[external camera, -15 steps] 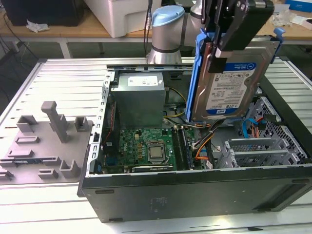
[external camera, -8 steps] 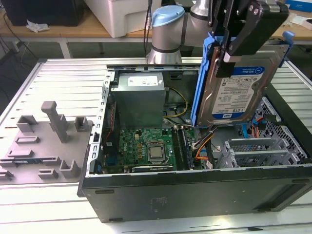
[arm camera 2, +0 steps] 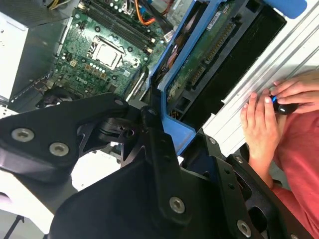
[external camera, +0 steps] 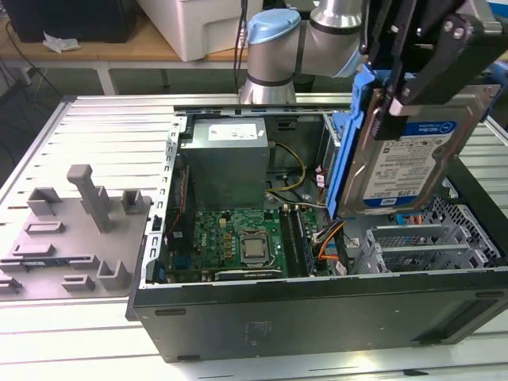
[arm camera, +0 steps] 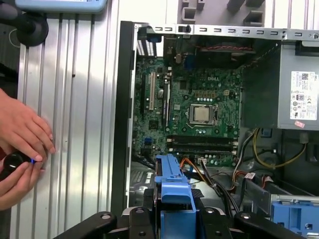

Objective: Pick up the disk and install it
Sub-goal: 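Insert the disk into the insertion slot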

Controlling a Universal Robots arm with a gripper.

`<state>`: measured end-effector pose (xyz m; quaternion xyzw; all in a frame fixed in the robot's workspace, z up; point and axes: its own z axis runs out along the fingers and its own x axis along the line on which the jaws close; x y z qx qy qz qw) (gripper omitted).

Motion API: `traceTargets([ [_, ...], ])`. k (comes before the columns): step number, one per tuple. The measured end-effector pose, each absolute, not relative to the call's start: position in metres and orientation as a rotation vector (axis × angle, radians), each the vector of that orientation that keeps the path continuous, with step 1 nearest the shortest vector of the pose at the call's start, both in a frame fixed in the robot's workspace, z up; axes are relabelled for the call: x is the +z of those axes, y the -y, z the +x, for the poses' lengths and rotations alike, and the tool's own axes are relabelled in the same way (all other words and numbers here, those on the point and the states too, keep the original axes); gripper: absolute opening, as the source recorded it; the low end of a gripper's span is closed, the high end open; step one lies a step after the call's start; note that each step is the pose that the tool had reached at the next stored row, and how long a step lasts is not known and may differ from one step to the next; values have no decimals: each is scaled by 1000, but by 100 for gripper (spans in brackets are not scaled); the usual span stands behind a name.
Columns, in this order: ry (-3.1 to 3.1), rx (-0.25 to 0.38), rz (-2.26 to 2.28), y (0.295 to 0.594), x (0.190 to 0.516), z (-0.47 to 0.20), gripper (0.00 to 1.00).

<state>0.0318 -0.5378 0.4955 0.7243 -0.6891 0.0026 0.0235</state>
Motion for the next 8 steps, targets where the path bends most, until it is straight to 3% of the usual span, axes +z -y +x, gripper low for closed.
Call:
traceTargets([
  [8,2133,8,2242,545,495,54,37],
])
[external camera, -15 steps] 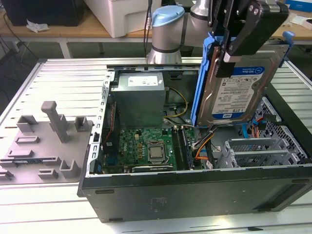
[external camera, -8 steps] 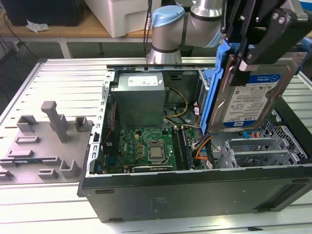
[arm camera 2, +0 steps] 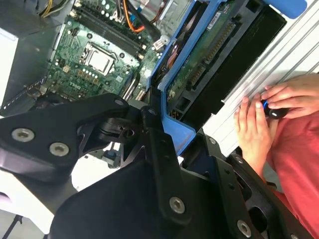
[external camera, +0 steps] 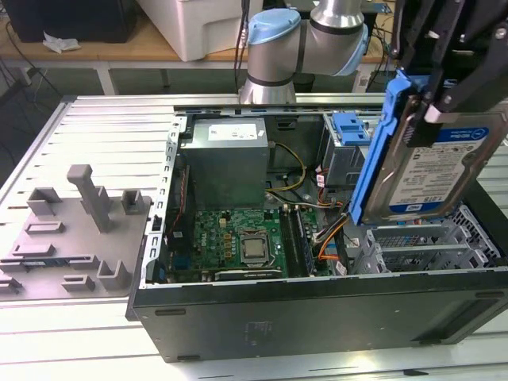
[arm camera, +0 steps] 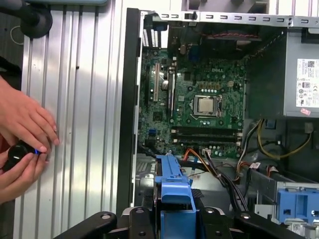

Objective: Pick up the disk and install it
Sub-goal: 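Insert the disk into the insertion slot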

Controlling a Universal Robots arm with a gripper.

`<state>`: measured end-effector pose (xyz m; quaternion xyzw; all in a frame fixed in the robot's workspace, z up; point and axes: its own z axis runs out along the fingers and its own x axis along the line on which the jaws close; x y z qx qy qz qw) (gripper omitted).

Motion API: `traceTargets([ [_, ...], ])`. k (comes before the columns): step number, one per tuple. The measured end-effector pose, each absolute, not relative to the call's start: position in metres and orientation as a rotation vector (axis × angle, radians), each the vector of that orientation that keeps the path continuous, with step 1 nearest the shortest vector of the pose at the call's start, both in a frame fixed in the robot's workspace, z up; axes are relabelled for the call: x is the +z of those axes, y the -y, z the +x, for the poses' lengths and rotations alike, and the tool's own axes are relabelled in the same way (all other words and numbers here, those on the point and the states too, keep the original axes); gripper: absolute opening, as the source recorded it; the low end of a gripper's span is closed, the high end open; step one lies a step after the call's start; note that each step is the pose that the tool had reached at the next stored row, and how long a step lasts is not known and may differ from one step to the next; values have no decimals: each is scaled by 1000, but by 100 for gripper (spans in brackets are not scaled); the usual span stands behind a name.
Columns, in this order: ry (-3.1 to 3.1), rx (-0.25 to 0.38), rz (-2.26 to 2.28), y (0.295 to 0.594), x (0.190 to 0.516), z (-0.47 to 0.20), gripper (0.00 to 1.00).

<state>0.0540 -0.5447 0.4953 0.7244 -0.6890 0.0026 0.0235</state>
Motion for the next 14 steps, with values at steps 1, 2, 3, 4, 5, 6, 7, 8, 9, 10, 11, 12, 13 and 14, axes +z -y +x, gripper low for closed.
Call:
traceTargets([
  [1,2133,8,2242,545,495,58,37],
  [2,2133,8,2242,546,495,61,37],
  [3,2133,8,2242,547,495,63,37],
  [4,2133,8,2242,548,495,66,37],
  [5,2133,8,2242,549,495,67,37],
  [6,2133,8,2242,549,494,68,37],
  [7,2133,8,2242,549,494,68,37],
  [8,2133,8,2242,550,494,69,37],
  [9,2133,8,2242,550,493,70,37],
  [10,2133,8,2242,550,493,70,37],
  [11,2133,8,2242,550,493,71,37],
  [12,2133,8,2242,550,492,72,37],
  [13,2133,8,2242,550,492,72,37],
  [14,2133,8,2242,550,492,73,37],
])
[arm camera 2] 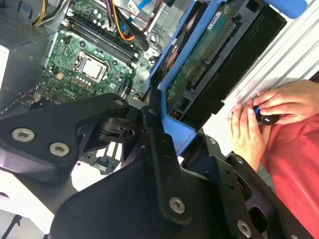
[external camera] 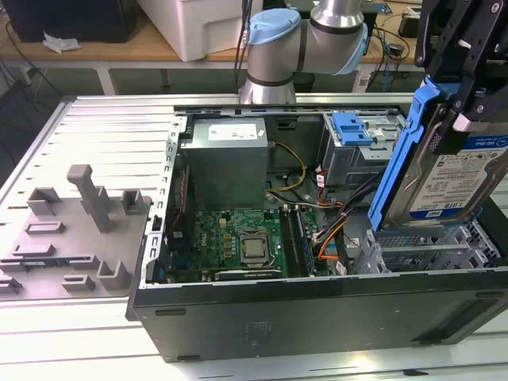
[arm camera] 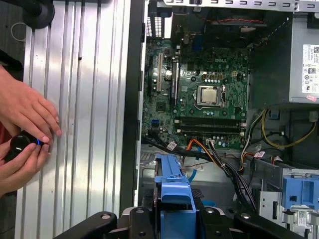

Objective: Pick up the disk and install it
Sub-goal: 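Insert the disk into the insertion slot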

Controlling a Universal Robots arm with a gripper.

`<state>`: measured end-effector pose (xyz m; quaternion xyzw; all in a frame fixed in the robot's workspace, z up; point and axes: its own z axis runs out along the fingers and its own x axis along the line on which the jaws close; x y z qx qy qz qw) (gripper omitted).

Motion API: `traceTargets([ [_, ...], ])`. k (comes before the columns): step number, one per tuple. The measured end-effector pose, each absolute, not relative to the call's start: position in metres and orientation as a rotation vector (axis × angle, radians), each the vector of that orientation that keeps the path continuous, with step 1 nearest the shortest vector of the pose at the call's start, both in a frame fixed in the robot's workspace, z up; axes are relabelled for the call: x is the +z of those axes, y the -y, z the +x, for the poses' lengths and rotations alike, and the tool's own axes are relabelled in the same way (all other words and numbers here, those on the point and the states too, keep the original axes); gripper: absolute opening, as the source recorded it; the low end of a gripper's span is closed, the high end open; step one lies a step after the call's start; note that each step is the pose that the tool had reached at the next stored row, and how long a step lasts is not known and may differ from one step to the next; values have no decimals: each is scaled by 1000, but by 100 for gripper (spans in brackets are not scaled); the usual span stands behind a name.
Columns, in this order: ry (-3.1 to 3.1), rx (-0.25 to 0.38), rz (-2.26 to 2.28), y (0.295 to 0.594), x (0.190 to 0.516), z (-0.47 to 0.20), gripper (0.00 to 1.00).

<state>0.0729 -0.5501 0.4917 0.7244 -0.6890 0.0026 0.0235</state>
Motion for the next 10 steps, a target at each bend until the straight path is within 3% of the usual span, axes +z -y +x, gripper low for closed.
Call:
traceTargets([
  [10,2133,8,2242,550,487,80,37],
])
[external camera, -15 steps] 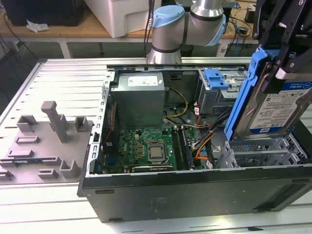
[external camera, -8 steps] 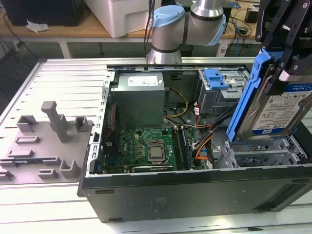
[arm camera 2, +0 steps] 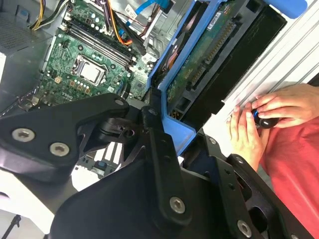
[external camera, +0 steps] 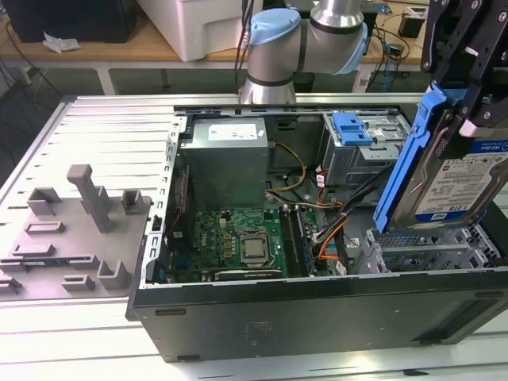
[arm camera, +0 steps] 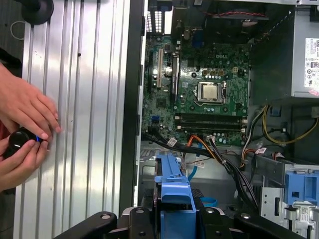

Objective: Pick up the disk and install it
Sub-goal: 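Insert the disk into the insertion slot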

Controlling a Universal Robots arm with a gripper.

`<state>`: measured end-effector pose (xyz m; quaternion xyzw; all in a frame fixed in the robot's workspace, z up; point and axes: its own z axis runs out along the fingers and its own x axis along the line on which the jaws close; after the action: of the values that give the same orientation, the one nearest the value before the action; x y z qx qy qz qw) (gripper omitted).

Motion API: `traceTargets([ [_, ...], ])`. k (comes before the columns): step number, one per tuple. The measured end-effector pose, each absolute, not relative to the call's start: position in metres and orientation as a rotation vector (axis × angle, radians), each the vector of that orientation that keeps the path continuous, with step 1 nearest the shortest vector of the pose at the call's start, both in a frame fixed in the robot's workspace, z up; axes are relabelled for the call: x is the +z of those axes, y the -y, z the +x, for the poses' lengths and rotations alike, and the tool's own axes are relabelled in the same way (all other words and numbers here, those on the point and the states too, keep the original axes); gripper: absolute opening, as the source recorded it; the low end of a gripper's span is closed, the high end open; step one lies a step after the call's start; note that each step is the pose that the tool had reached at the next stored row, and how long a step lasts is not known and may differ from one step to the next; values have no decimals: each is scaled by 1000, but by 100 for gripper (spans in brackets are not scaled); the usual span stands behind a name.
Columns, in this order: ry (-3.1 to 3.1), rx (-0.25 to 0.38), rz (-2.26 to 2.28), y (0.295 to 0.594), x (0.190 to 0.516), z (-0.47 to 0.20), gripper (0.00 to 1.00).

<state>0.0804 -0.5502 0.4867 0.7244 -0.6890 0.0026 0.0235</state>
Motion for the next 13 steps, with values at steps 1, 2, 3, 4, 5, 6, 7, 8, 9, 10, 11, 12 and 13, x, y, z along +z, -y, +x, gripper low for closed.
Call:
traceTargets([
  [1,2133,8,2242,550,487,81,37],
  [2,2133,8,2242,550,486,82,37],
  [3,2133,8,2242,550,486,83,37],
  [4,2133,8,2242,550,485,84,37],
  [5,2133,8,2242,550,485,84,37],
  [6,2133,8,2242,550,484,84,37],
  [7,2134,8,2241,550,484,84,37],
  [8,2135,8,2240,550,484,84,37],
  [9,2137,8,2239,550,484,84,37],
  [10,2138,8,2237,550,484,84,37],
  [11,2141,8,2234,550,484,84,37],
  [12,2144,8,2231,550,484,85,37],
  [13,2148,8,2227,550,483,85,37],
])
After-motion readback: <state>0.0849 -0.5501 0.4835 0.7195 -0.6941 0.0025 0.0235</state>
